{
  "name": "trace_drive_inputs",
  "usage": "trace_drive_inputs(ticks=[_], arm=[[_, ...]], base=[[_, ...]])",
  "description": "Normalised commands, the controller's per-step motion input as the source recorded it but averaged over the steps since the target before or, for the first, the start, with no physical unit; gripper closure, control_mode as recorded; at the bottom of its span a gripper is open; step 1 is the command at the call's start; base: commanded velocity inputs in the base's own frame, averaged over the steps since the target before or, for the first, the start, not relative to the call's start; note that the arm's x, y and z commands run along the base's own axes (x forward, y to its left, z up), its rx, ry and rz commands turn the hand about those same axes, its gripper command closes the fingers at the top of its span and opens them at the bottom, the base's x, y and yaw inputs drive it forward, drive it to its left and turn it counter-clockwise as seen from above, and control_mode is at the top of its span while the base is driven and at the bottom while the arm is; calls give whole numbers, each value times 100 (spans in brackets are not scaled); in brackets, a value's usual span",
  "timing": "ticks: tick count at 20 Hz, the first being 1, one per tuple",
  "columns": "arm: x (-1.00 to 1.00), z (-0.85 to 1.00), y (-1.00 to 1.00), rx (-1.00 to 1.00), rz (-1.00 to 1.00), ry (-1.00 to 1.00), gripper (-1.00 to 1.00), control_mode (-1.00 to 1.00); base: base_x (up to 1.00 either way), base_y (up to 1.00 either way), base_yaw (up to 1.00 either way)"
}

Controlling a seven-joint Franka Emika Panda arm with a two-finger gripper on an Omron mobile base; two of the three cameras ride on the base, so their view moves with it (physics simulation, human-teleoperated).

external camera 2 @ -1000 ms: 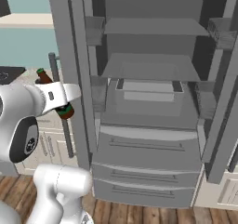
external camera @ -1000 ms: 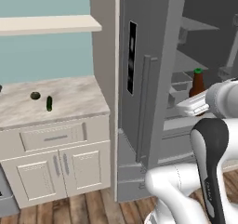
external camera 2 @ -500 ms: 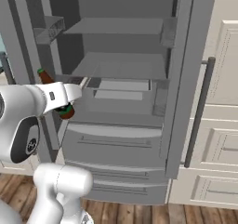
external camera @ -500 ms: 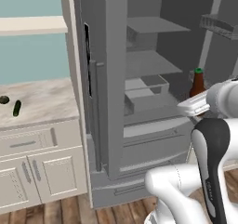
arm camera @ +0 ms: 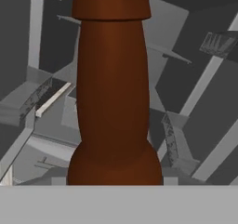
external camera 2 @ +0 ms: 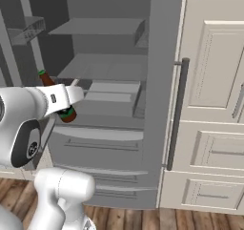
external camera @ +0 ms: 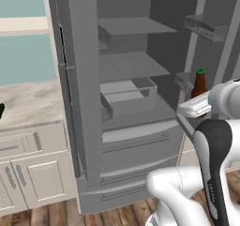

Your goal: Place the beer on the top shelf of the fridge to keep it out of children's reach, and place the cucumber and squash on lower shelves for easy access.

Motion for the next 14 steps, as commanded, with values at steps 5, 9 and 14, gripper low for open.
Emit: trace_drive_inputs(ticks=[5,9,14], arm=[[0,0,0,0,0,0,100,100],[0,0,0,0,0,0,100,100],[0,0,0,0,0,0,100,100]], base=[[31,-27,0],[37,-9,0],[44,-1,0]])
